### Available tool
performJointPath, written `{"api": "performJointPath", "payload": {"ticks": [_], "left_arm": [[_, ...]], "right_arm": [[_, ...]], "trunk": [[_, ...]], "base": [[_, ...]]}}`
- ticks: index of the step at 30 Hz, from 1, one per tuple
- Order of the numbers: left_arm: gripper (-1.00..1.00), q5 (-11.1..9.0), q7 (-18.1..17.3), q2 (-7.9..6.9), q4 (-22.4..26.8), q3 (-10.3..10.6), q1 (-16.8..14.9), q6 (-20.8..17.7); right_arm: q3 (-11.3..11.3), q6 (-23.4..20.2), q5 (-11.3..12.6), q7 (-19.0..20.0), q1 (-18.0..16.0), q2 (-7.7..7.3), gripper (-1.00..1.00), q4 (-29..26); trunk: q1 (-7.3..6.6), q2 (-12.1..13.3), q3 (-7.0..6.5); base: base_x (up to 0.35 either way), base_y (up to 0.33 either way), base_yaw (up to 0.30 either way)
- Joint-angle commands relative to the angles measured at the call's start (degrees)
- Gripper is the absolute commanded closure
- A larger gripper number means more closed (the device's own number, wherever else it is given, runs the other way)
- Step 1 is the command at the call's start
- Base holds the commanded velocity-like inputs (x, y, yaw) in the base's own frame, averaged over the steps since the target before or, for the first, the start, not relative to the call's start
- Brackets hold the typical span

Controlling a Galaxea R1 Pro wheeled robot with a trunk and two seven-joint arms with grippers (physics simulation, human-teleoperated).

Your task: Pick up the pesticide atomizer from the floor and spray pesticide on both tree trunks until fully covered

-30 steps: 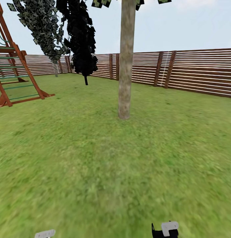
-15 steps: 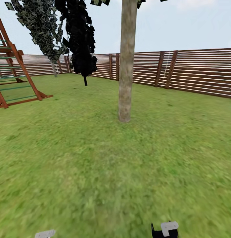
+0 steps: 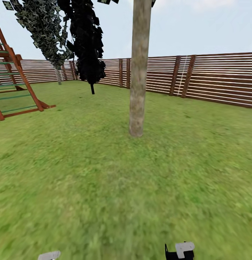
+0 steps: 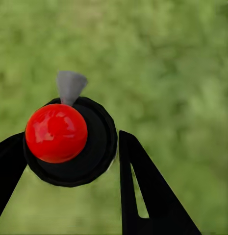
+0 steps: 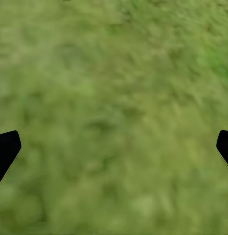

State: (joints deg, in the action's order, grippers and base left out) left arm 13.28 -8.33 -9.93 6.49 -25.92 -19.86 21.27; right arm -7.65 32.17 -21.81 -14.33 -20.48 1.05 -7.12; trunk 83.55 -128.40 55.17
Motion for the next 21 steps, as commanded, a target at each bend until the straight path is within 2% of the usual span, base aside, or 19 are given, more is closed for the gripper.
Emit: {"api": "performJointPath", "payload": {"ticks": [1, 5, 11, 21], "left_arm": [[1.0, 0.0, 0.0, 0.0, 0.0, 0.0, 0.0, 0.0], [1.0, 0.0, 0.0, 0.0, 0.0, 0.0, 0.0, 0.0], [1.0, 0.0, 0.0, 0.0, 0.0, 0.0, 0.0, 0.0], [1.0, 0.0, 0.0, 0.0, 0.0, 0.0, 0.0, 0.0]], "right_arm": [[0.0, 0.0, 0.0, 0.0, 0.0, 0.0, -1.0, 0.0], [0.0, 0.0, 0.0, 0.0, 0.0, 0.0, -1.0, 0.0], [0.0, 0.0, 0.0, 0.0, 0.0, 0.0, -1.0, 0.0], [0.0, 0.0, 0.0, -0.1, 0.0, 0.0, -1.0, 0.0]], "trunk": [[0.0, 0.0, 0.0], [0.0, 0.0, 0.0], [0.0, 0.0, 0.0], [0.0, 0.0, 0.0]], "base": [[0.34, 0.0, 0.0], [0.341, 0.0, -0.012], [0.341, 0.0, -0.194], [0.341, 0.0, -0.012]]}}
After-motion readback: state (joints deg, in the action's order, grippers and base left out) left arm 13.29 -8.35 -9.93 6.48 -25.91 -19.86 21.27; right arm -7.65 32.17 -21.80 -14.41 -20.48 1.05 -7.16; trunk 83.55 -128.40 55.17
